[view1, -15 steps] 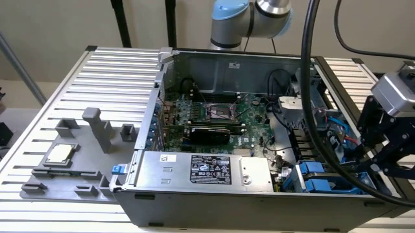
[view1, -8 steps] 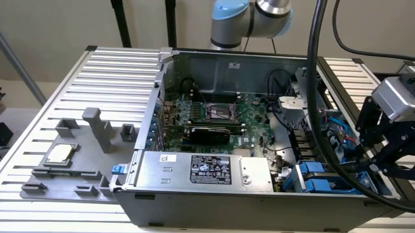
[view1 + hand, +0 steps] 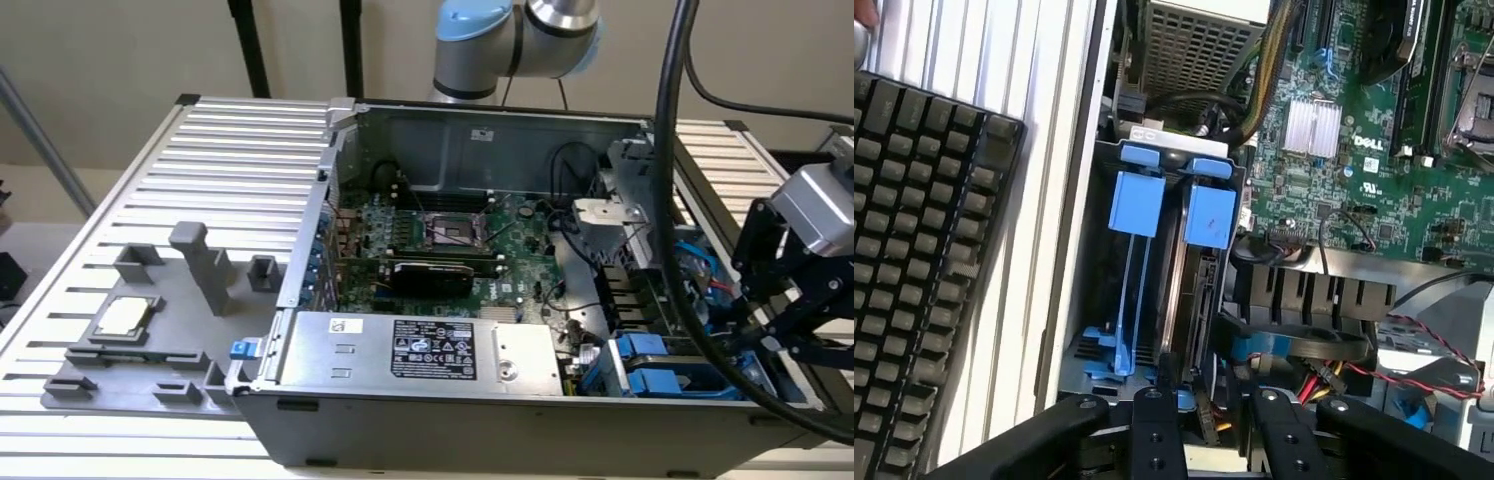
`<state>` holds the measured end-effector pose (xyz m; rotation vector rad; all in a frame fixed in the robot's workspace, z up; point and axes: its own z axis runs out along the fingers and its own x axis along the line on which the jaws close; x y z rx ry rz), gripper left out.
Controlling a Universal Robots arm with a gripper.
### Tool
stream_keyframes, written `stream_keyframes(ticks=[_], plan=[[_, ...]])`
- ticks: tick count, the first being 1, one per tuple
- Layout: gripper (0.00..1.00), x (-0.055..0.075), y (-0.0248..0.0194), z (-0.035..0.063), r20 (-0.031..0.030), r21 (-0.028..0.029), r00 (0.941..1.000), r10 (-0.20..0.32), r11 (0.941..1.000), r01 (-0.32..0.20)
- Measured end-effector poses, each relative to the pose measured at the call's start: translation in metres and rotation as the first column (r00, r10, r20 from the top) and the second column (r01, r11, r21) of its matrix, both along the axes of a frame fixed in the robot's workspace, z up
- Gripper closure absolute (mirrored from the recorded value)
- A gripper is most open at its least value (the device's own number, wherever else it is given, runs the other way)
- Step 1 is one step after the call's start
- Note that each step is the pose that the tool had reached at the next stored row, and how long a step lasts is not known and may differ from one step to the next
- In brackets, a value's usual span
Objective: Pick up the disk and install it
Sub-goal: 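Insert the first disk wire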
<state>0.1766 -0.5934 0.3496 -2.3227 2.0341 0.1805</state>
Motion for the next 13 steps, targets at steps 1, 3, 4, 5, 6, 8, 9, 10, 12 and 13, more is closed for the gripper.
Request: stream_keyframes(ticks=[1, 3, 4, 5, 6, 8, 9, 10, 12, 13], plan=[[1.0, 0.0002, 0.0, -0.0001, 0.0001, 0.0004, 1.0, 0.004, 1.0, -0.004], [1.0, 0.0003, -0.0001, -0.0001, 0.0, 0.0006, 0.9999, 0.01, 0.9999, -0.01], [1.0, 0.0004, 0.0, -0.0001, 0.0, 0.0008, 0.9999, 0.014, 0.9999, -0.014], [1.0, 0.0005, 0.0, -0.0001, 0.0, 0.0009, 0.9999, 0.017, 0.9999, -0.017], [1.0, 0.0005, -0.0001, -0.0001, 0.0, 0.0009, 0.9998, 0.02, 0.9998, -0.02], [1.0, 0.0005, -0.0001, -0.0001, 0.0, 0.0009, 0.9997, 0.023, 0.9997, -0.023], [1.0, 0.0005, -0.0001, -0.0001, 0.0, 0.001, 0.9997, 0.024, 0.9997, -0.024], [1.0, 0.0005, -0.0001, -0.0001, 0.0, 0.0009, 0.9997, 0.025, 0.9997, -0.025], [1.0, 0.0005, 0.0, -0.0002, 0.0, 0.001, 0.9997, 0.025, 0.9997, -0.025], [1.0, 0.0003, 0.0001, -0.0003, 0.0, 0.0011, 0.9997, 0.026, 0.9997, -0.026]])
